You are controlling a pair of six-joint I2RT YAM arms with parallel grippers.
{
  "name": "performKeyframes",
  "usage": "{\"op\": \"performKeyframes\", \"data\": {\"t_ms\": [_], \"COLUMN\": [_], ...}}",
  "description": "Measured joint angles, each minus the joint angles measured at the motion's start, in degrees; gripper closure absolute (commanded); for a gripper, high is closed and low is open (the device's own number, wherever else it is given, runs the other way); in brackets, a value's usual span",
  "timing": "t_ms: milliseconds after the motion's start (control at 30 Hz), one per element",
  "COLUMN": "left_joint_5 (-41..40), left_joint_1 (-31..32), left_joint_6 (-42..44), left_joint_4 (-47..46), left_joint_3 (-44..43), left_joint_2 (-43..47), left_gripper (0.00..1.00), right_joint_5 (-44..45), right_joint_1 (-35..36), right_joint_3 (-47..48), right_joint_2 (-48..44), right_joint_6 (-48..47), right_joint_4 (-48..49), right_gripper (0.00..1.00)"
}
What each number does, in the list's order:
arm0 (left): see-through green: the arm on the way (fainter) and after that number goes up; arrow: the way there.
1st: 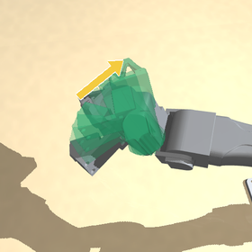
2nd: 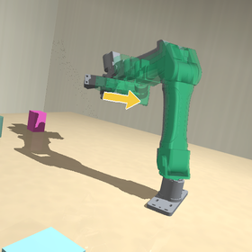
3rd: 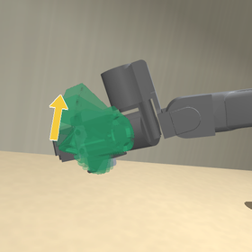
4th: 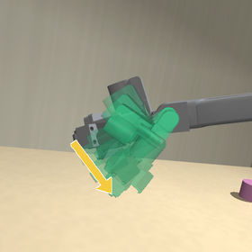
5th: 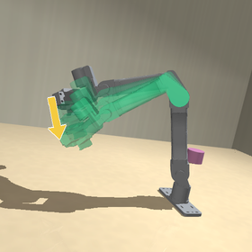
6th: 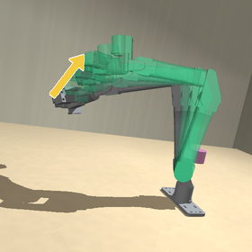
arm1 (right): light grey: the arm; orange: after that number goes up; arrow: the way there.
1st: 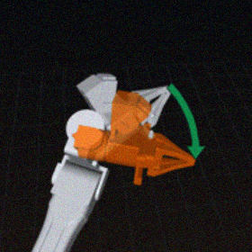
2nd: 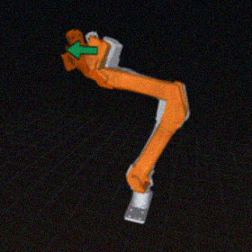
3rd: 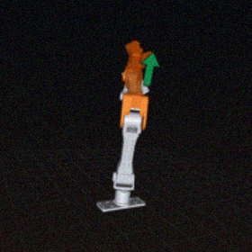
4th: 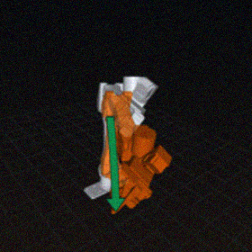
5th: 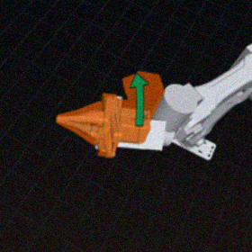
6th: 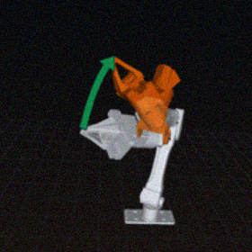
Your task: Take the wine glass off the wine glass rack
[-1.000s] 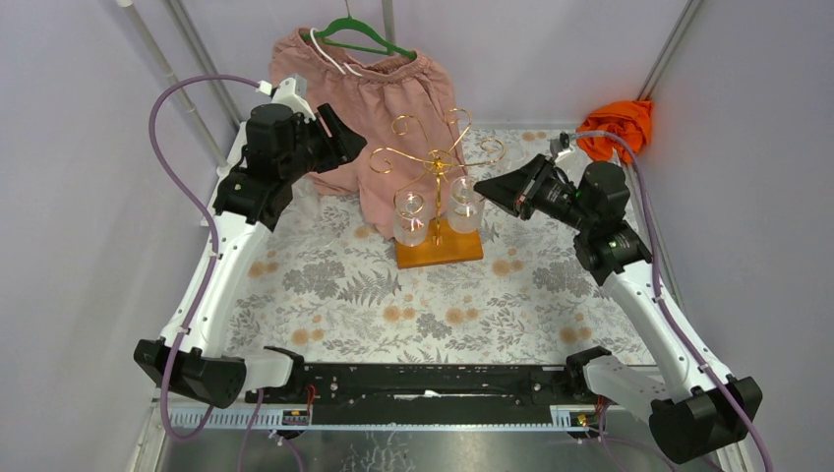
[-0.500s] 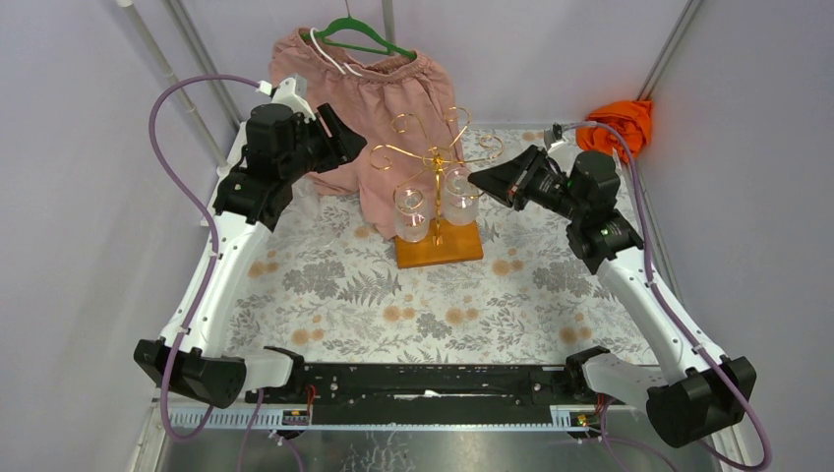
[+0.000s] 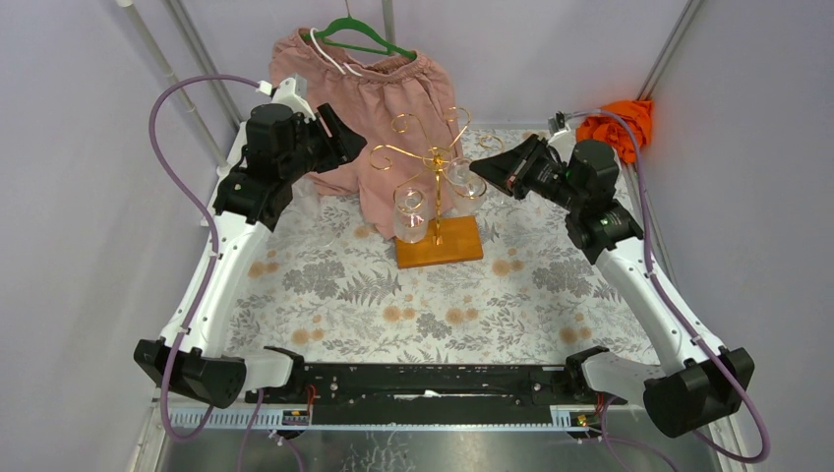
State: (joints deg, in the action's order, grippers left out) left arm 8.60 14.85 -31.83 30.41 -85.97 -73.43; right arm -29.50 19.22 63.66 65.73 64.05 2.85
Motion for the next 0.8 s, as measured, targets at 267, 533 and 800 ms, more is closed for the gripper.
{"op": "performKeyframes", "data": {"t_ms": [267, 533, 800], "left_joint_5": [0.0, 0.0, 0.0], "left_joint_1": [0.0, 0.0, 0.0], "left_joint_6": [0.0, 0.0, 0.0], "left_joint_4": [0.0, 0.0, 0.0], "left_joint_3": [0.1, 0.1, 0.1], "left_joint_2": [0.0, 0.0, 0.0], "left_gripper": [0.37, 0.37, 0.37], "right_joint_5": [1.6, 3.6, 6.8], "right_joint_1": [0.0, 0.0, 0.0], "right_joint_3": [1.0, 1.1, 2.1], "right_joint_2": [1.0, 1.0, 0.9], "right_joint_6": [-1.3, -3.1, -4.9], "right_joint_4": [-0.7, -1.7, -4.5], "right_gripper": [1.00, 1.00, 1.00]}}
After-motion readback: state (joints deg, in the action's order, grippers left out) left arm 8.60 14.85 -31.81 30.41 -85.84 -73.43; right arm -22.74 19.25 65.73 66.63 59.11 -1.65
